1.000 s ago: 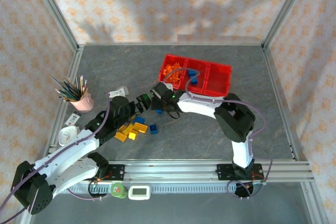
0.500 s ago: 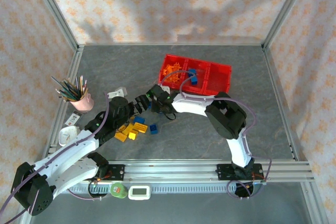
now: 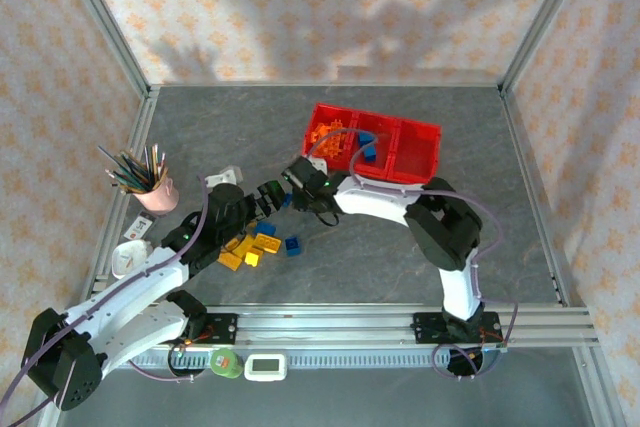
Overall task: Sort the legos into containers by color
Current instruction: Pick up the lego from the center of the table, then place the lego in the container.
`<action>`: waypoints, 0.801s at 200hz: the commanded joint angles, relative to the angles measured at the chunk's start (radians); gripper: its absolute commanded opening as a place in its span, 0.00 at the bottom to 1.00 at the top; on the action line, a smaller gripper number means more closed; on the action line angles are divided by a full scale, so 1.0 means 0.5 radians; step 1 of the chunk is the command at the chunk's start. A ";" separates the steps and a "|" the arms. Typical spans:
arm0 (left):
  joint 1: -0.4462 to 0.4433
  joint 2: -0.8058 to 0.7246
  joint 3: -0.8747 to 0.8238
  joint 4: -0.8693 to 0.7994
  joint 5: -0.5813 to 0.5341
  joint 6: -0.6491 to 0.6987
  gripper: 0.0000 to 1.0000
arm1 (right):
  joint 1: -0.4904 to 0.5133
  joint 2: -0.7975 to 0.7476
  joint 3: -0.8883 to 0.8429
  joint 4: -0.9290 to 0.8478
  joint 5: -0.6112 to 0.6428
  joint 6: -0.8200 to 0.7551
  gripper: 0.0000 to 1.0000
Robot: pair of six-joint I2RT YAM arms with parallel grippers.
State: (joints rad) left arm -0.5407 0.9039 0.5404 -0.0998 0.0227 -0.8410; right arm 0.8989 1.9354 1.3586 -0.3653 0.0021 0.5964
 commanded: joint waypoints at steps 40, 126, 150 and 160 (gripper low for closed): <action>-0.014 0.201 0.199 0.110 0.194 0.034 0.99 | -0.288 -0.485 -0.101 -0.155 0.211 -0.173 0.27; -0.112 0.652 0.429 0.387 0.317 0.077 0.99 | -0.845 -0.285 0.125 -0.086 0.202 -0.534 0.28; -0.112 0.742 0.481 0.428 0.314 0.096 0.99 | -0.919 -0.124 0.274 -0.080 0.201 -0.584 0.28; -0.113 0.780 0.498 0.443 0.322 0.099 0.99 | -0.943 -0.057 0.342 -0.085 0.208 -0.599 0.28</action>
State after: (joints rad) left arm -0.5896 1.2617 0.7448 0.0601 0.1696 -0.8173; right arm 0.4526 1.8473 1.4490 -0.4095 0.0792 0.3500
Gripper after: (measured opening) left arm 0.992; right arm 0.334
